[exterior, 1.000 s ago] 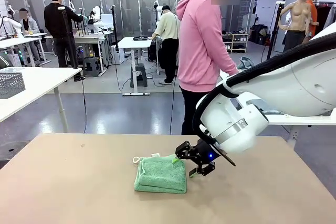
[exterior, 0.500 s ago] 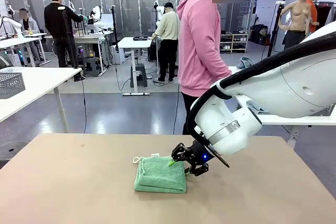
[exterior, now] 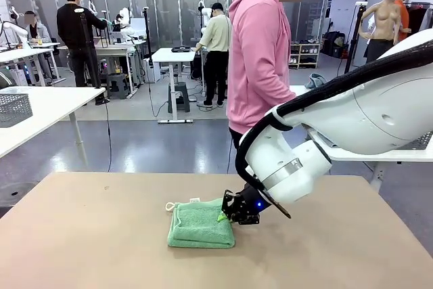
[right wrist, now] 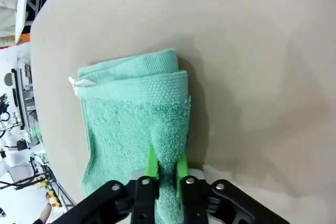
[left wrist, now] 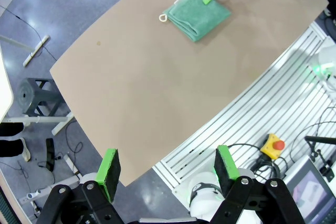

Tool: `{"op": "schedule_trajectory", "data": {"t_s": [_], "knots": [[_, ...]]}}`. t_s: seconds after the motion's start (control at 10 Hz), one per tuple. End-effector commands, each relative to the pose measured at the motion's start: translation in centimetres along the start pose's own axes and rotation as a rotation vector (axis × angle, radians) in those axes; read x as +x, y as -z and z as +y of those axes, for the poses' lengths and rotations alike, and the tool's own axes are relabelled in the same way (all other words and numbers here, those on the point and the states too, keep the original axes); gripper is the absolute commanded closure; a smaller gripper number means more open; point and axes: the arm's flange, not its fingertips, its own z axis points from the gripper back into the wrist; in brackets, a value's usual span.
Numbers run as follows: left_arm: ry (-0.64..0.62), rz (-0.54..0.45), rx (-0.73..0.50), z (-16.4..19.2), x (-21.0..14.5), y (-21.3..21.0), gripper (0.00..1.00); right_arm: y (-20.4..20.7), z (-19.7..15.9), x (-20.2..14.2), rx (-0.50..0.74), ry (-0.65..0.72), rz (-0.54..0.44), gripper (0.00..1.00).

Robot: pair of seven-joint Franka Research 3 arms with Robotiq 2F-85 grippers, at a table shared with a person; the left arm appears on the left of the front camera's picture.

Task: Fold the towels and place them in the basket.
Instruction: Place the folded Towel with hook on the right side of the table.

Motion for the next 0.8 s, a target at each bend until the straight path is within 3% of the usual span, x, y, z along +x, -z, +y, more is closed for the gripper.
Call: {"op": "schedule_trajectory", "data": {"t_s": [0.0, 0.3, 0.7], "knots": [[0.020, 0.004, 0.003, 0.0, -0.1, 0.1, 0.09, 0.9, 0.4, -0.5, -0.002, 0.013, -0.033, 1.00], [0.020, 0.004, 0.003, 0.0, -0.1, 0.1, 0.09, 0.9, 1.6, -1.1, -0.026, 0.006, -0.021, 1.00], [0.020, 0.004, 0.003, 0.0, -0.1, 0.1, 0.09, 0.3, 0.5, -0.4, -0.009, -0.006, -0.011, 1.00]]}}
